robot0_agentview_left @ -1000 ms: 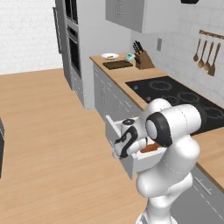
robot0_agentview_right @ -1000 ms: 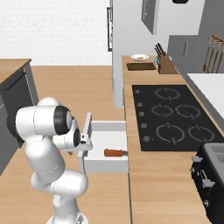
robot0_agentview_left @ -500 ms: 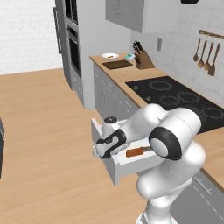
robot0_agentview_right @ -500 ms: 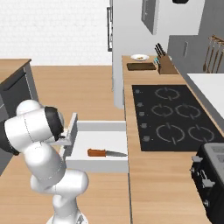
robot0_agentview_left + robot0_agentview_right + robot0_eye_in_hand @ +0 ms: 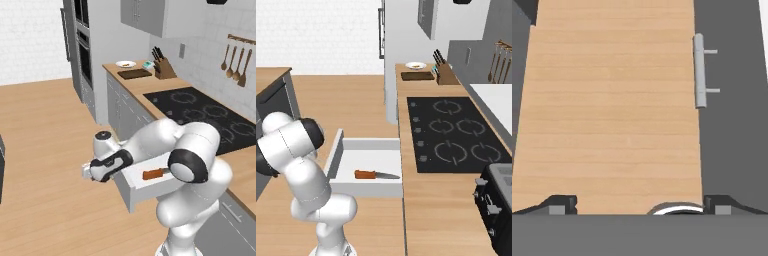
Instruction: Pick up the knife from the drawer and place it on the cutting board. Then place the meat from the plate to the cutting board.
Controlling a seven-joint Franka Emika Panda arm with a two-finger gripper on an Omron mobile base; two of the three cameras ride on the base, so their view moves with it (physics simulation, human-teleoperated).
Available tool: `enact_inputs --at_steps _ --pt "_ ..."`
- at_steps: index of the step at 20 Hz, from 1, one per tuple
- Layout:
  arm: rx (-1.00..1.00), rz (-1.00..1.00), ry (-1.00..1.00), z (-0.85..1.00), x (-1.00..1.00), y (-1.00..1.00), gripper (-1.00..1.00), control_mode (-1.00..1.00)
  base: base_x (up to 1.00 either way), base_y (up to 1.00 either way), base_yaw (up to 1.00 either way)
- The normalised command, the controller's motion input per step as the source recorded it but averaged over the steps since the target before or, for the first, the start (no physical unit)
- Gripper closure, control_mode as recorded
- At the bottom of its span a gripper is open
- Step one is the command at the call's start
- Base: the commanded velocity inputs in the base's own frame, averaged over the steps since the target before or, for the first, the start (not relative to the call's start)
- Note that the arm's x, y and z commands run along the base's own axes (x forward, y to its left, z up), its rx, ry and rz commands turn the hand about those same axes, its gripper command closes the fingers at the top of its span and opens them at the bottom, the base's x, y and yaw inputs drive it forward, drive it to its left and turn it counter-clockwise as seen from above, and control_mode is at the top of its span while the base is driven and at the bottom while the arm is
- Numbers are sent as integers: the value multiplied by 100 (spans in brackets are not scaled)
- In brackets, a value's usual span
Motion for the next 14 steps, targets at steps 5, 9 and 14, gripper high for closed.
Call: enact_inputs --at_steps 5,9,14 --pt "4 -54 10 76 29 -98 -100 -100 0 0 0" --pt "0 -59 14 59 40 -100 -100 -100 0 0 0" --pt "0 -64 17 18 32 -100 -100 -100 0 0 0"
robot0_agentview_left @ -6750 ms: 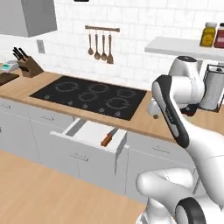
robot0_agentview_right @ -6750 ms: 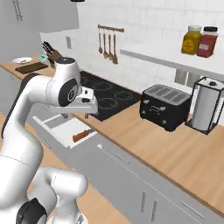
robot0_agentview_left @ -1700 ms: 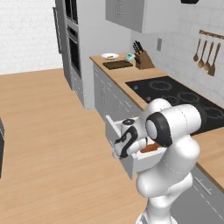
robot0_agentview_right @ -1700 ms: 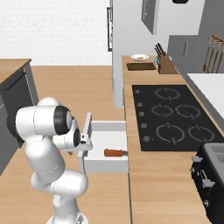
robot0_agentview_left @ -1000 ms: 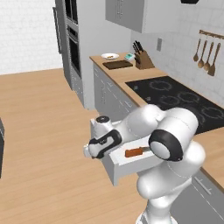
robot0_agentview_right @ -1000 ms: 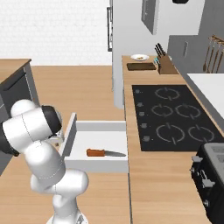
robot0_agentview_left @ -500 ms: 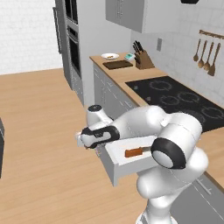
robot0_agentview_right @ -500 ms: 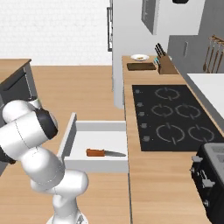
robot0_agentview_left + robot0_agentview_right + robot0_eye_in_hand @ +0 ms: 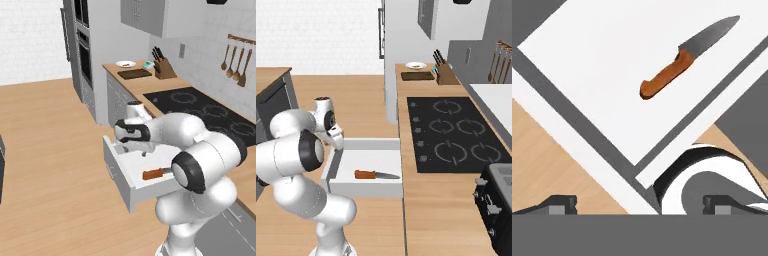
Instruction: Pick up the knife from the drawer and place it on the cutting board. Then place the meat from the plate to the cutting board.
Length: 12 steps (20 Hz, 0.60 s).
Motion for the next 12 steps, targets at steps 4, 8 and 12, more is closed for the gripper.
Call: enact_inputs --at_steps 4,8,12 --pt "6 -52 -4 -53 -5 -100 -100 -100 0 0 0" --pt "17 -18 -17 -78 -8 -95 -100 -100 0 0 0" --pt "9 -4 -1 -57 2 -51 -100 -100 0 0 0"
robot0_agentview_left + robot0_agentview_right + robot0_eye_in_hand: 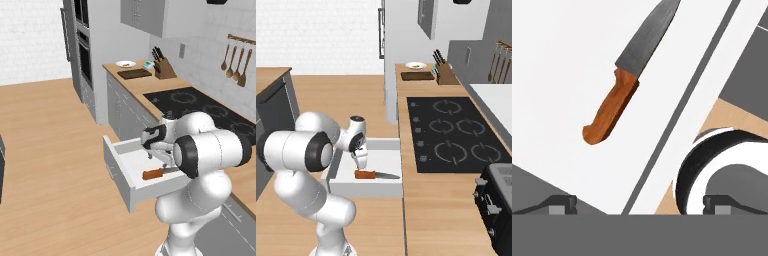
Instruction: Pick up the knife from the drawer and place it on the cutting board. Then place the meat from the plate to the cutting board.
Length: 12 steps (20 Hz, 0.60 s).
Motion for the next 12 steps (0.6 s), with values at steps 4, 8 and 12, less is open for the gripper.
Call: enact_inputs --at_steps 4,8,12 --pt "0 0 1 -22 18 -20 -100 -100 0 0 0" --pt "-4 0 6 -23 39 4 -100 -100 0 0 0" --pt "-2 0 12 -40 1 1 -100 -100 0 0 0"
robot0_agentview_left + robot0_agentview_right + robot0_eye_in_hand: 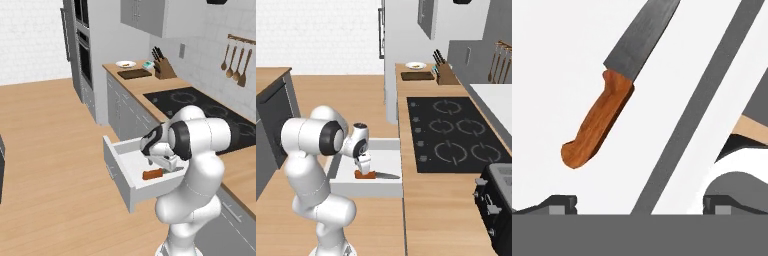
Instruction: Pick up the knife from the drawer and place it on the cutting board. Then place the meat from the plate to the cutting board.
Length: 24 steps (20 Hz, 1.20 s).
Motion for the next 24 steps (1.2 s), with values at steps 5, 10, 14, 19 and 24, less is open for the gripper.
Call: enact_inputs --at_steps 5,10,14,19,24 --pt "0 -2 0 -6 31 1 -100 -100 0 0 0" --pt "-1 -2 3 -41 2 0 -100 -100 0 0 0" --pt "-1 -1 2 -37 -1 0 -100 -100 0 0 0" --pt "0 0 0 -19 18 0 -100 -100 0 0 0" --pt "0 -1 0 -18 7 1 -100 -100 0 0 0"
